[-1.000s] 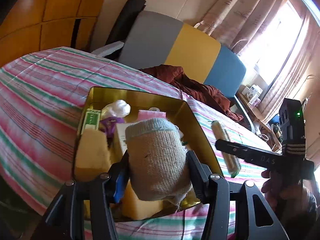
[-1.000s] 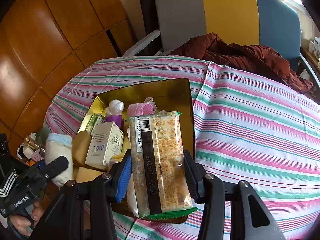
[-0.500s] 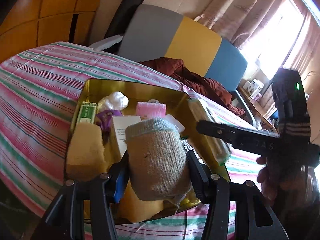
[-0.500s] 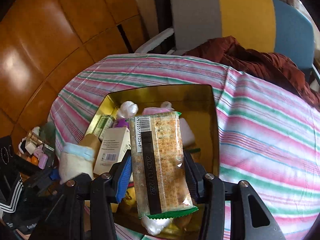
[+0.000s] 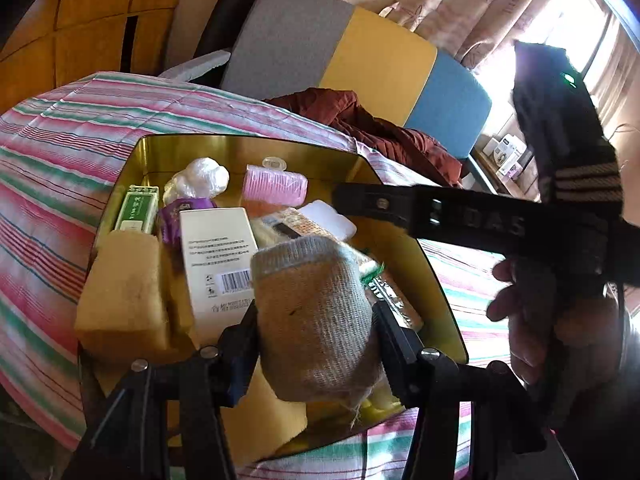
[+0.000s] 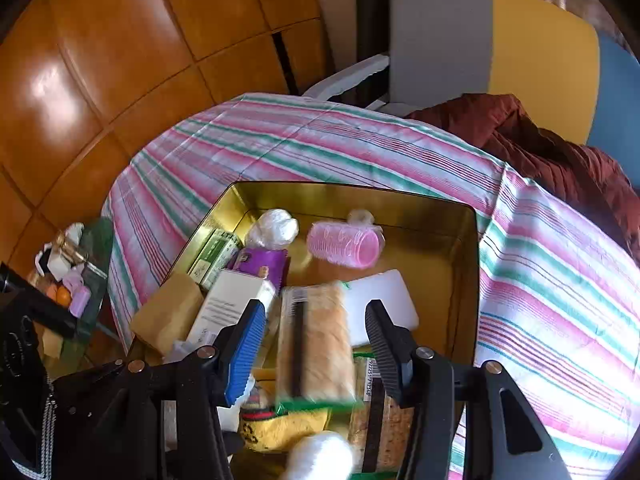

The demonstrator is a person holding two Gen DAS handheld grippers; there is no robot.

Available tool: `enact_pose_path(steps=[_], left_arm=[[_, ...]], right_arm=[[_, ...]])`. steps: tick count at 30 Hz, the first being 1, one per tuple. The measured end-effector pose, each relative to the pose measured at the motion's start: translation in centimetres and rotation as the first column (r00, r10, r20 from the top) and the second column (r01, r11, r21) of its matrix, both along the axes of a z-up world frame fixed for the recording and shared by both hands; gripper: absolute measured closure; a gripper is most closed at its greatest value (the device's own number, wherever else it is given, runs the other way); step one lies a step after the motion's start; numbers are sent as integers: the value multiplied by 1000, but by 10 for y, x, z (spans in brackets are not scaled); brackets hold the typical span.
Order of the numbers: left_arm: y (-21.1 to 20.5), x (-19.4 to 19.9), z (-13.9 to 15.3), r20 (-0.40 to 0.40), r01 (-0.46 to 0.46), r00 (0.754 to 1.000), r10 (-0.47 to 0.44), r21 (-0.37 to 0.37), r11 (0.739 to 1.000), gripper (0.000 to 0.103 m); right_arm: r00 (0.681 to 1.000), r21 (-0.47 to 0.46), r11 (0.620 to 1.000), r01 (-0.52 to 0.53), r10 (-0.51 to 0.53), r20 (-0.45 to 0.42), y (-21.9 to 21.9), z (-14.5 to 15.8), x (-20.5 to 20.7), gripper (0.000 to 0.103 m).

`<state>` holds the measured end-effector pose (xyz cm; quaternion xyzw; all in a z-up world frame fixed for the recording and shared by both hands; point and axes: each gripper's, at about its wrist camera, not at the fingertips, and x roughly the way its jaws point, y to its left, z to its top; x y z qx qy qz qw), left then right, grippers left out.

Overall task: Organize objects
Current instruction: 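Carry sock and cracker packet into the gold tray and open both grippers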

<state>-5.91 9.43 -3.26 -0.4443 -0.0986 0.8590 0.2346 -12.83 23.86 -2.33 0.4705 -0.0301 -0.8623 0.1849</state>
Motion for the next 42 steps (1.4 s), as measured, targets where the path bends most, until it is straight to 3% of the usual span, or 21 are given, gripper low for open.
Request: enact_pose_path(steps=[8,11,15,21,26,33,42], left_arm=[[20,-17,-2,-17,13,1000,-14,-55,998,49],[30,-29,-2,-11,27,1000,-27,-49,998,49],[41,-37,-7,39,67,997,-68,21,998,49],[49,-22,-10,36,126,991,-125,-9,992,48],[25,-13,-11,47,57,997,-56,-23,998,41],[-1,3,2,-8,4,1000,-4,-48,999,40],[-11,26,17,-111,-99,990,85,-126,987,28]], right_arm=[[996,-24,996,88,-87,23,25,-8,12,50],[991,-25,991,130,-129,26,34,-9,16,50],[979,-31,978,205,-204,27,53,-9,26,50],[963,-41,962,271,-270,28,77,-8,41,50],[962,-47,961,273,-272,34,77,-9,49,50],[963,-49,962,268,-266,34,69,-9,64,50],[968,-5,969,249,-249,-5,48,-1,84,43]])
